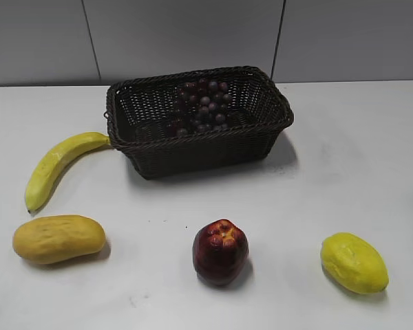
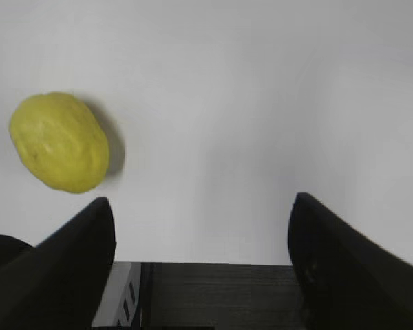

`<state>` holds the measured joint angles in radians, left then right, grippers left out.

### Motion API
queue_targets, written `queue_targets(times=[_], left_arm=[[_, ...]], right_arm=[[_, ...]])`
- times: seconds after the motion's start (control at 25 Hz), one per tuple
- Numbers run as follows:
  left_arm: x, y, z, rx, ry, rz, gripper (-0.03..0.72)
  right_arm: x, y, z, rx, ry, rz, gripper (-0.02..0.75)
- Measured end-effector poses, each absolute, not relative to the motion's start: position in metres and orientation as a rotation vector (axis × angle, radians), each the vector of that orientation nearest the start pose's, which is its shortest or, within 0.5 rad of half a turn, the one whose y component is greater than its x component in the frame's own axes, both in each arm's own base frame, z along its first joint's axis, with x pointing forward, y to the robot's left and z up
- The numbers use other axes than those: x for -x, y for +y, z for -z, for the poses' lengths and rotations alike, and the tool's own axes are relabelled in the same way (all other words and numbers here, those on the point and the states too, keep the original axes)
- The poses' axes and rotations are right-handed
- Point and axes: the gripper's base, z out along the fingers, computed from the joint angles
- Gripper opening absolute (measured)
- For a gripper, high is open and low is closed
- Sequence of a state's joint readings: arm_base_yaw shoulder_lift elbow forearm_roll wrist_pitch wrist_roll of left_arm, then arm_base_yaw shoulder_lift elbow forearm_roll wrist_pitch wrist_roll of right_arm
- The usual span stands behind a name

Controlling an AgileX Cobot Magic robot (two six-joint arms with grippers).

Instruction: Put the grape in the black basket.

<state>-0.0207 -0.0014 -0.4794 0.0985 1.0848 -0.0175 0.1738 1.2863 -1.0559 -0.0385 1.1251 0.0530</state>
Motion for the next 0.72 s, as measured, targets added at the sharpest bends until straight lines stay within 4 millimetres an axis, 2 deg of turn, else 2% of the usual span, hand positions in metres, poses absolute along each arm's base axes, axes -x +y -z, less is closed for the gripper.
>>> queue_targets(times=[0.2,0.36,0.6,0.72], left_arm=[[0.004,0.008,-0.270,0.002,2.085,-0.096,0.217],[0.004,0.008,-0.270,0.002,2.085,-0.096,0.217],[0.004,0.008,-0.270,0.002,2.085,-0.096,0.217],[0.004,0.008,-0.270,0.002,2.085,-0.096,0.217]], right_arm=[[-0.185,0.029,-0.279,0.190,2.834,0.003,0.591],[-0.155,0.024,-0.266,0.190,2.788,-0.004,0.591],[-0.113,0.017,-0.255,0.181,2.676,-0.021,0.591],[-0.098,0.014,-0.262,0.172,2.573,-0.035,0.591]])
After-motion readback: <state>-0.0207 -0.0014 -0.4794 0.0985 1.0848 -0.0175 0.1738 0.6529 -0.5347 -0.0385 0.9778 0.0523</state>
